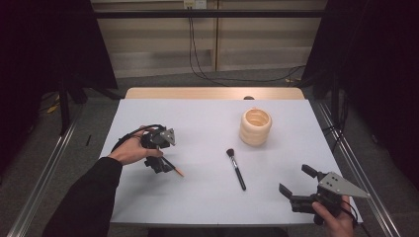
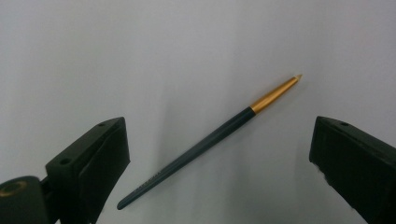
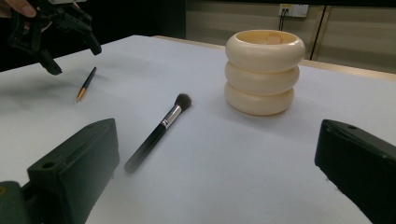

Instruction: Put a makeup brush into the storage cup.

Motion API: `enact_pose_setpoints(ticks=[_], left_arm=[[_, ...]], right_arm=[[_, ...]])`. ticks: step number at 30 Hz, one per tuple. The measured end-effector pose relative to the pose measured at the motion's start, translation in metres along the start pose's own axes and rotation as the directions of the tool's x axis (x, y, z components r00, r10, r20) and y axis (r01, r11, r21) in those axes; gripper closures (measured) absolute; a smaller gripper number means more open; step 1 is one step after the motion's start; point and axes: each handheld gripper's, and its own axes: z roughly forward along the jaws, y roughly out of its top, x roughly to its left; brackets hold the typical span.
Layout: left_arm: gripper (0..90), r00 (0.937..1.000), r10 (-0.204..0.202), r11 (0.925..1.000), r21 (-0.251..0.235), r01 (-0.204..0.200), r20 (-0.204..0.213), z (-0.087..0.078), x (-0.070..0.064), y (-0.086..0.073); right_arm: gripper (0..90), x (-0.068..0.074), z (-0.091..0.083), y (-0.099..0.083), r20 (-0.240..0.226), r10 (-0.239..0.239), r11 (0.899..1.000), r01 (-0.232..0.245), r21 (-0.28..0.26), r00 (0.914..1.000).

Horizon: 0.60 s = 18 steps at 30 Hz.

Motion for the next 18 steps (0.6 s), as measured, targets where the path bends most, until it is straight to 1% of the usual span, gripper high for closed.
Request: enact_pose_setpoints(ticks=[1, 2, 3, 4, 5, 6, 7, 8, 9, 10, 11, 12, 13, 14, 16, 18], left_arm=[[5.3, 0.9999, 0.011, 0.9999, 0.008, -0.011, 0.004, 0.0004, -0.0002, 0.0], [5.7, 0.9993, 0.037, 0.9993, 0.003, -0.037, 0.006, 0.0005, -0.0007, -0.0008], [5.9, 0.9993, 0.037, 0.9993, 0.003, -0.037, 0.006, 0.0005, -0.0007, -0.0008], [6.2, 0.9961, 0.088, 0.9961, 0.006, -0.088, -0.006, 0.0003, -0.0008, -0.001], [7.3, 0.9961, 0.088, 0.9961, 0.006, -0.088, -0.006, 0.0003, -0.0008, -0.001], [7.4, 0.9947, 0.101, 0.9948, 0.01, -0.101, -0.017, 0.0007, -0.0022, -0.0013], [7.4, 0.9939, 0.111, 0.9937, 0.019, -0.111, 0.002, 0.0015, -0.0021, -0.0013], [7.1, 0.992, 0.126, 0.9918, 0.024, -0.126, -0.002, 0.0023, -0.0027, -0.0014], [7.2, 0.9884, 0.152, 0.9877, 0.038, -0.152, 0.014, 0.0041, -0.0033, -0.0017], [8.0, 0.9884, 0.152, 0.9877, 0.038, -0.152, 0.014, 0.0041, -0.0033, -0.0017], [8.0, 0.9858, 0.168, 0.9851, 0.036, -0.168, 0.004, 0.0054, -0.0041, -0.0021], [10.3, 0.9851, 0.172, 0.984, 0.045, -0.172, 0.011, 0.0055, -0.0041, -0.0018], [10.8, 0.9828, 0.184, 0.9819, 0.043, -0.185, 0.015, 0.0062, -0.0041, -0.002], [10.9, 0.9789, 0.204, 0.9774, 0.054, -0.204, 0.011, 0.0065, -0.004, -0.0016], [11.8, 0.9798, 0.198, 0.9785, 0.053, -0.199, 0.029, 0.0088, -0.0049, -0.002], [12.1, 0.9778, 0.205, 0.9761, 0.065, -0.207, 0.045, 0.0099, -0.0045, -0.0012]], right_arm=[[0.0, 0.0, 0.0001, 0.0, 0.001, -0.001, 1.0, 0.001, 0.001, 1.0], [0.0, 0.0001, 0.0003, 0.0, -0.004, 0.002, 1.0, -0.002, 0.004, 1.0], [0.0, 0.0002, 0.0003, 0.0, -0.004, 0.002, 1.0, -0.002, 0.004, 1.0], [0.0, 0.0002, 0.0003, 0.0, -0.003, 0.0, 1.0, 0.0, 0.003, 1.0], [0.0, 0.0002, 0.0003, 0.0, -0.003, 0.0, 1.0, 0.0, 0.003, 1.0], [0.0, 0.0002, 0.0004, 0.0, -0.005, 0.0, 1.0, 0.0, 0.004, 1.0], [0.0, 0.0002, 0.0004, 0.0, -0.005, 0.0, 1.0, 0.0, 0.004, 1.0], [0.0, 0.0003, 0.0005, -0.0001, -0.003, 0.001, 1.0, -0.001, 0.004, 1.0], [0.0, 0.0003, 0.0005, -0.0001, -0.004, 0.003, 1.0, -0.003, 0.006, 1.0], [0.0, 0.0001, 0.0007, -0.0001, -0.004, 0.0, 1.0, 0.0, 0.004, 1.0], [0.0, 0.0001, 0.0007, -0.0001, -0.004, 0.0, 1.0, 0.0, 0.004, 1.0], [0.0, 0.0001, 0.0007, -0.0001, -0.007, 0.0, 1.0, 0.0, 0.005, 1.0], [0.0, 0.0001, 0.0007, -0.0002, -0.007, 0.002, 1.0, -0.002, 0.006, 1.0], [0.0, 0.0001, 0.0008, -0.0003, -0.007, 0.0, 1.0, 0.0, 0.007, 1.0], [0.0, 0.0, 0.0007, -0.0002, -0.006, 0.001, 1.0, -0.001, 0.006, 1.0], [0.0, 0.0001, 0.0008, -0.0003, -0.008, 0.0, 1.0, 0.0, 0.007, 1.0]])
